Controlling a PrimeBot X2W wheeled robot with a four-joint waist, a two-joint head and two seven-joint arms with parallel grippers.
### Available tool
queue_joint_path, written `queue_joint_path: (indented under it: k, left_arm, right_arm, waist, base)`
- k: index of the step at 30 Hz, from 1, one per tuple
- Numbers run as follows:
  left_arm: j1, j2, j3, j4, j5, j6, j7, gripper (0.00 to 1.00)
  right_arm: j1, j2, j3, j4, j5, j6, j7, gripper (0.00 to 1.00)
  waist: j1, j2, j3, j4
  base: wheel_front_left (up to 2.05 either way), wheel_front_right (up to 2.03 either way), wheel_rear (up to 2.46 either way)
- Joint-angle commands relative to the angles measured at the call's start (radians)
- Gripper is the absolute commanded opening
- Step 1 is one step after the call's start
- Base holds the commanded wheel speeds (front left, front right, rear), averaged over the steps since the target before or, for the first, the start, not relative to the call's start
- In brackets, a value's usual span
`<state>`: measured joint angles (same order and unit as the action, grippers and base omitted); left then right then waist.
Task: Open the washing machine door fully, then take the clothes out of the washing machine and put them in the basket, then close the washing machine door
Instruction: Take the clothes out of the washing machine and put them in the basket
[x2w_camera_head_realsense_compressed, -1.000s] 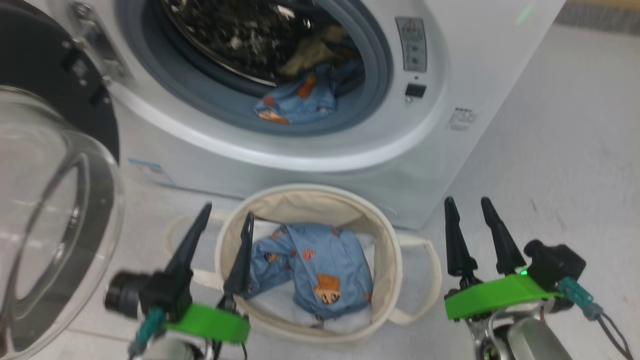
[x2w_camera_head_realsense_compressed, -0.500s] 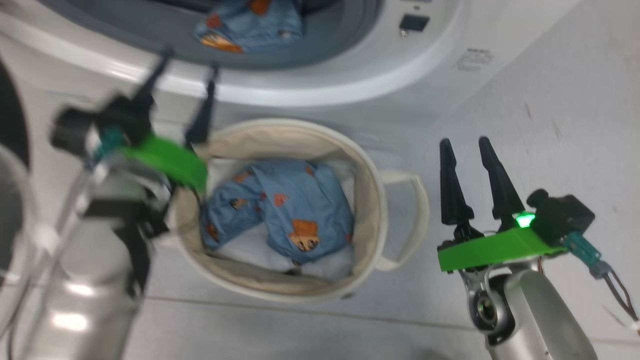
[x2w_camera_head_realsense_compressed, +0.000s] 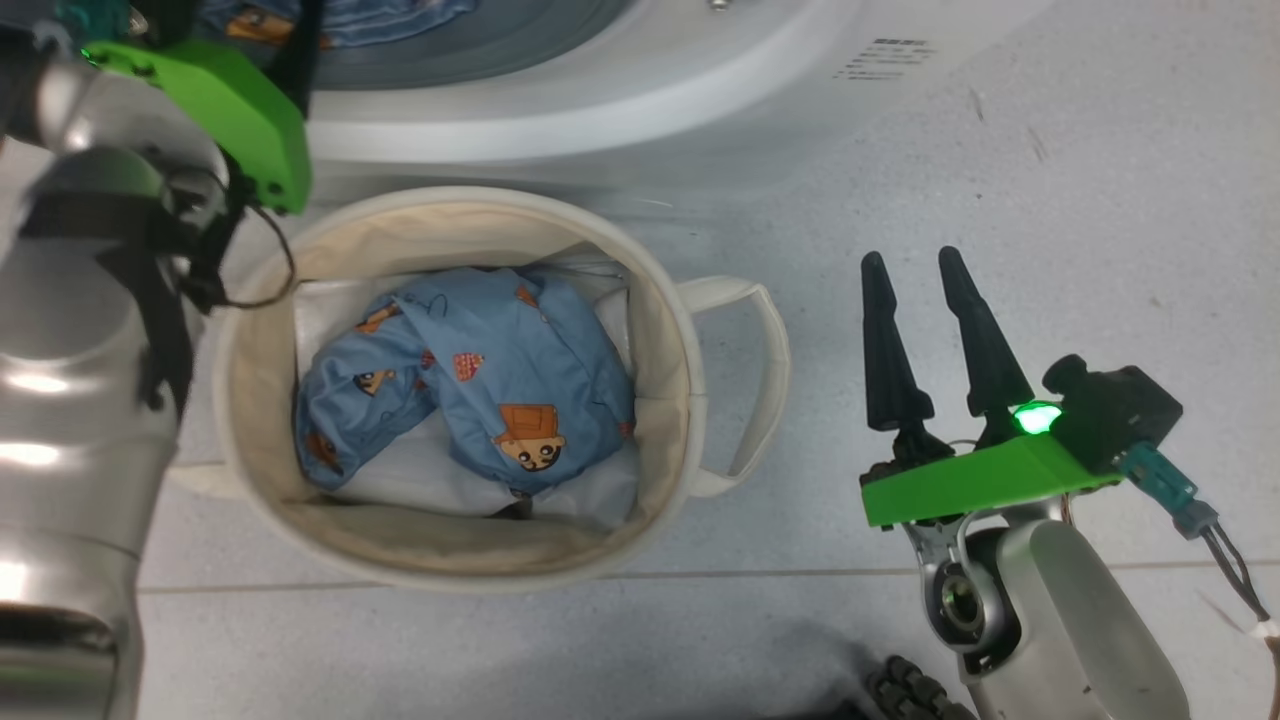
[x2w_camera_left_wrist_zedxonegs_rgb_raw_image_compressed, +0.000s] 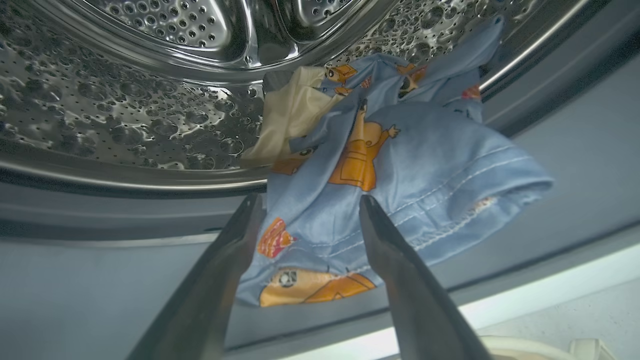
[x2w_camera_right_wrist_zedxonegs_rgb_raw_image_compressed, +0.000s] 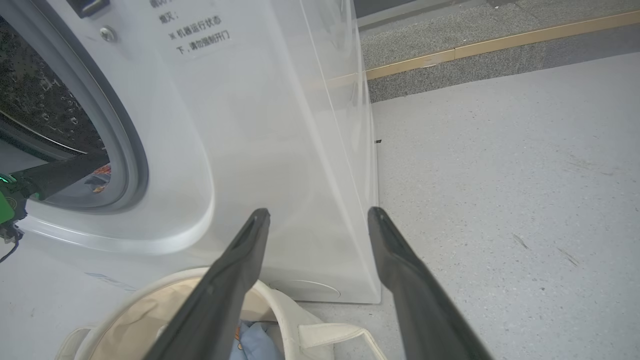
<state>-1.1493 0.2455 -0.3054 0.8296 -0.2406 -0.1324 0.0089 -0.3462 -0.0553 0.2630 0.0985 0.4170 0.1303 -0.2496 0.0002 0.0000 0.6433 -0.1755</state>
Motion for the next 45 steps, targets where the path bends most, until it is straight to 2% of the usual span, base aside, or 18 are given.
queue_joint_path:
  k: [1, 4, 12, 21, 22, 23, 30, 37, 41, 42, 45]
  left_arm:
    - [-0.044, 0.053, 0.009, -0.005, -0.001, 0.002, 0.007, 1.0]
    - [-0.087, 0.064, -0.021, 0.047, 0.025, 0.002, 0.005, 1.0]
    - [-0.161, 0.045, -0.127, 0.137, 0.057, 0.002, -0.027, 1.0]
    - [-0.23, 0.031, -0.197, 0.227, 0.083, 0.009, -0.09, 1.0]
    - [-0.236, 0.027, -0.205, 0.238, 0.088, 0.009, -0.095, 0.96]
    - [-0.241, 0.02, -0.21, 0.247, 0.089, 0.009, -0.103, 0.0]
    - [-0.253, -0.018, -0.241, 0.275, 0.079, 0.005, -0.214, 0.0]
    - [-0.219, -0.034, -0.237, 0.25, 0.057, 0.013, -0.268, 0.0]
    - [-0.16, -0.021, -0.204, 0.098, 0.044, 0.04, -0.27, 0.0]
    - [-0.16, -0.021, -0.204, 0.098, 0.044, 0.04, -0.27, 0.0]
    - [-0.079, -0.005, -0.162, -0.06, 0.038, 0.068, -0.27, 0.0]
  right_arm:
    - [0.0, 0.005, 0.025, -0.035, 0.008, 0.0, -0.012, 1.0]
    - [-0.003, 0.005, 0.032, -0.038, 0.013, 0.0, -0.012, 1.0]
    - [-0.006, 0.005, 0.044, -0.043, 0.017, 0.0, -0.012, 1.0]
    - [-0.026, 0.005, 0.059, -0.053, 0.021, 0.0, -0.012, 1.0]
    - [-0.028, 0.005, 0.061, -0.054, 0.021, 0.0, -0.012, 1.0]
    - [-0.03, 0.005, 0.063, -0.054, 0.021, 0.0, -0.012, 1.0]
    - [-0.039, 0.005, 0.059, -0.048, 0.016, 0.0, -0.012, 1.0]
    - [-0.036, 0.005, 0.059, -0.034, -0.004, 0.0, -0.012, 1.0]
    - [-0.027, 0.005, 0.061, -0.023, -0.015, 0.0, -0.012, 1.0]
    - [-0.027, 0.005, 0.061, -0.023, -0.015, 0.0, -0.012, 1.0]
    - [-0.017, 0.005, 0.059, -0.014, -0.021, 0.0, -0.012, 1.0]
  waist:
    - [-0.0002, 0.0, 0.008, -0.008]
    - [-0.0002, 0.0, 0.013, -0.016]
    - [-0.0002, 0.0, 0.028, -0.028]
    - [-0.0002, 0.0, 0.062, -0.039]
    - [-0.0002, 0.0, 0.066, -0.039]
    - [-0.0002, 0.0, 0.068, -0.038]
    - [-0.0002, 0.0, 0.058, -0.023]
    - [-0.0002, 0.0, -0.007, 0.018]
    - [-0.0002, 0.0, -0.05, 0.042]
    - [-0.0002, 0.0, -0.05, 0.042]
    - [-0.0002, 0.0, -0.088, 0.059]
  base:
    - [0.0, 0.0, 0.0]
    - [0.0, 0.0, 0.0]
    - [0.0, 0.0, 0.0]
    - [0.0, 0.0, 0.0]
    - [0.0, 0.0, 0.0]
    - [0.0, 0.0, 0.0]
    - [0.0, 0.0, 0.0]
    - [0.0, 0.0, 0.0]
    - [0.0, 0.0, 0.0]
    - [0.0, 0.0, 0.0]
    - [0.0, 0.0, 0.0]
